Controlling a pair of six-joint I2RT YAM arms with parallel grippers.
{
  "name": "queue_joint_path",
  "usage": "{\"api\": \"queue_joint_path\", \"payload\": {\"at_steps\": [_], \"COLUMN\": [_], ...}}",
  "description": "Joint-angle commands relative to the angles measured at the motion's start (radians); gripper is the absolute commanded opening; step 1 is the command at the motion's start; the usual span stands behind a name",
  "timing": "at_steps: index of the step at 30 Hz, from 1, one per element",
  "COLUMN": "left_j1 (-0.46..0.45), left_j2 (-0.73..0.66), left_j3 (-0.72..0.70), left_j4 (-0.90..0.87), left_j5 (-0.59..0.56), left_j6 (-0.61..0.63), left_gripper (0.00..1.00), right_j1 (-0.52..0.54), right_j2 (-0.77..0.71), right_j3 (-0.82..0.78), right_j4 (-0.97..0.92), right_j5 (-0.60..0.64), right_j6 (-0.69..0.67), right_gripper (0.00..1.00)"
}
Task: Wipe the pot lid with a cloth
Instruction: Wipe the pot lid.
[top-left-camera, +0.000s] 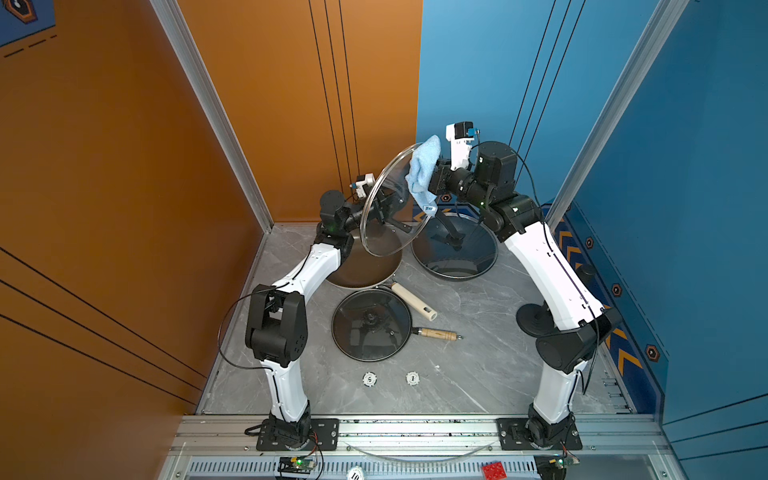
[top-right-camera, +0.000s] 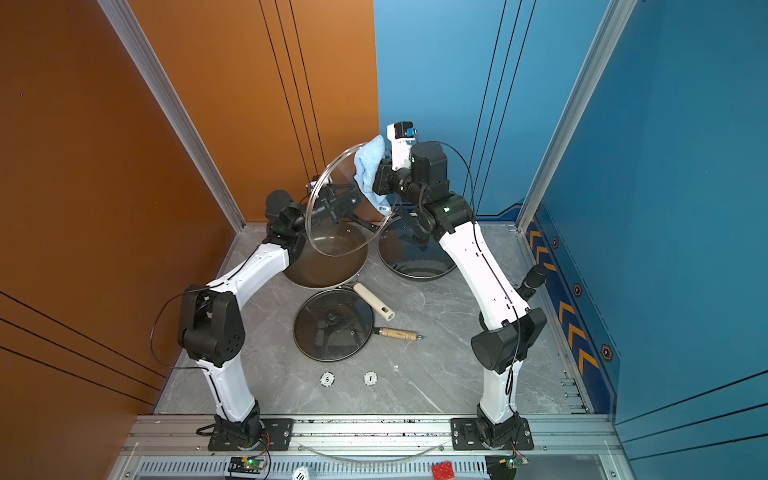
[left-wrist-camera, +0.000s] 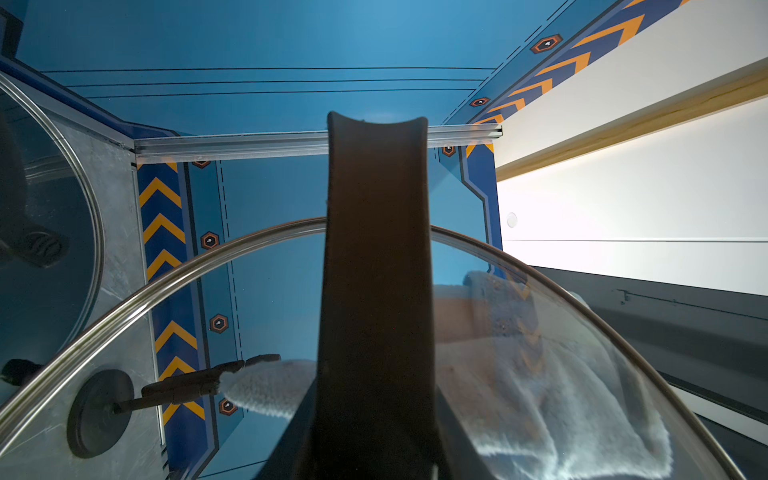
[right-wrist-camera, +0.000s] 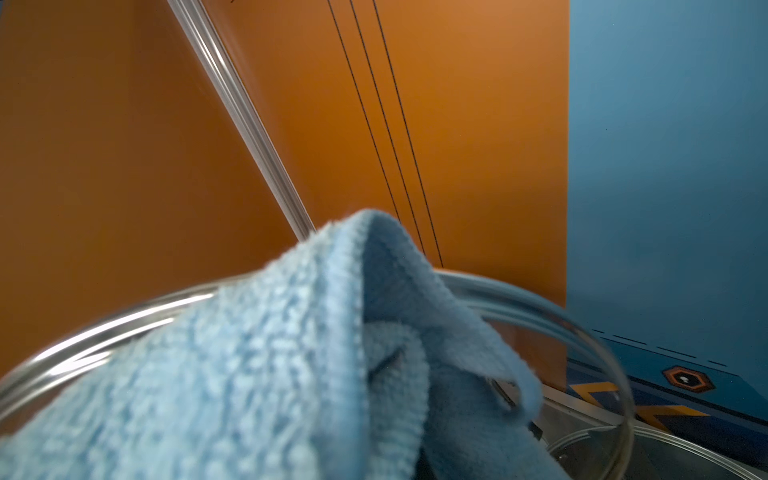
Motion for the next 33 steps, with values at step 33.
{"api": "queue_joint_path", "payload": {"at_steps": [33], "left_j1": [0.007], "left_j2": [-0.024], "left_j3": [0.099], "left_j4": [0.152], "left_j5": [-0.076], "left_j6": [0.044], "left_gripper": [0.03], "right_j1": [0.194], "right_j2": [-0.010], "right_j3": [-0.443], "right_j4": [0.132], "right_j5": [-0.071], "right_j6": [0.205], "right_gripper": [0.00]}}
